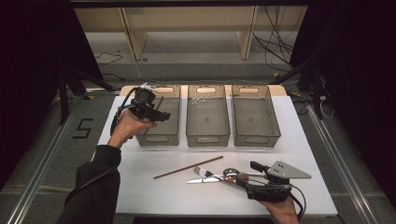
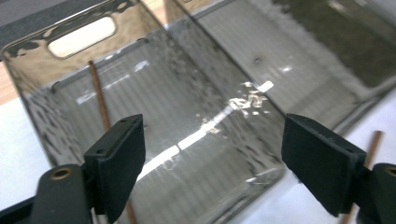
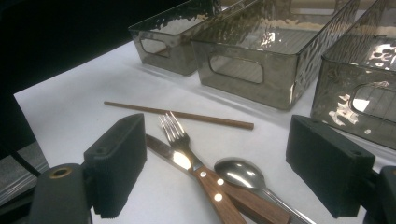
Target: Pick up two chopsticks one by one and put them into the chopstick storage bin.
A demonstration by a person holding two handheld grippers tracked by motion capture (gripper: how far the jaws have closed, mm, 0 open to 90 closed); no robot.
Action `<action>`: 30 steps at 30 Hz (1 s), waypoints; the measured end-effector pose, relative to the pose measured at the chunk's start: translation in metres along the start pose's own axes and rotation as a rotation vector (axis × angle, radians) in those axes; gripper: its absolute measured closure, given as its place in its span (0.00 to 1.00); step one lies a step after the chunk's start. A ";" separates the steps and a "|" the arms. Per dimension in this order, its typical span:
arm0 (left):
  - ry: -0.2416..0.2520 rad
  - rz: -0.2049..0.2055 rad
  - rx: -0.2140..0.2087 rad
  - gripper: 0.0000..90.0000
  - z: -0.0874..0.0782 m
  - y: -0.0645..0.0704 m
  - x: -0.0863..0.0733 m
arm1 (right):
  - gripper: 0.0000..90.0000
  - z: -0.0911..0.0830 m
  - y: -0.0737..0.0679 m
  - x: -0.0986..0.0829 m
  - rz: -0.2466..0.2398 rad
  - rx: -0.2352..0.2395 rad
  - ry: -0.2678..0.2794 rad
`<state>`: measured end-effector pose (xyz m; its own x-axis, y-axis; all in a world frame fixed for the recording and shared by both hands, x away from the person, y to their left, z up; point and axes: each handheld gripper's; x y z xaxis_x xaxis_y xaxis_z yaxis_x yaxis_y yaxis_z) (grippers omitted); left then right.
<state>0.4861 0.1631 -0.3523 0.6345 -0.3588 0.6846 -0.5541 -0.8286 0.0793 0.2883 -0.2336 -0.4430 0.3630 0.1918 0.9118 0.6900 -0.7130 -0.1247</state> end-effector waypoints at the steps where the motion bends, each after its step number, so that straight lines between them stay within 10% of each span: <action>1: 0.009 -0.004 -0.004 0.22 -0.001 0.002 -0.001 | 0.23 0.000 0.000 0.000 0.000 0.000 0.002; 18: 0.098 0.032 -0.099 0.20 -0.011 0.037 -0.037 | 0.23 -0.001 0.000 0.000 0.001 -0.001 0.009; 30: -0.054 0.188 -0.126 0.20 0.002 0.068 -0.057 | 0.23 -0.002 -0.001 0.001 0.000 -0.001 0.012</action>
<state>0.4132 0.1263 -0.3873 0.5397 -0.5269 0.6566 -0.7262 -0.6860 0.0463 0.2872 -0.2341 -0.4410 0.3554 0.1836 0.9165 0.6892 -0.7139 -0.1242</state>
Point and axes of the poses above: each handheld gripper's, and its own axes: z roughly forward along the jaws, x roughly out of its top, y roughly to its right, and after that the axes turned 3 degrees about -z, right-handed
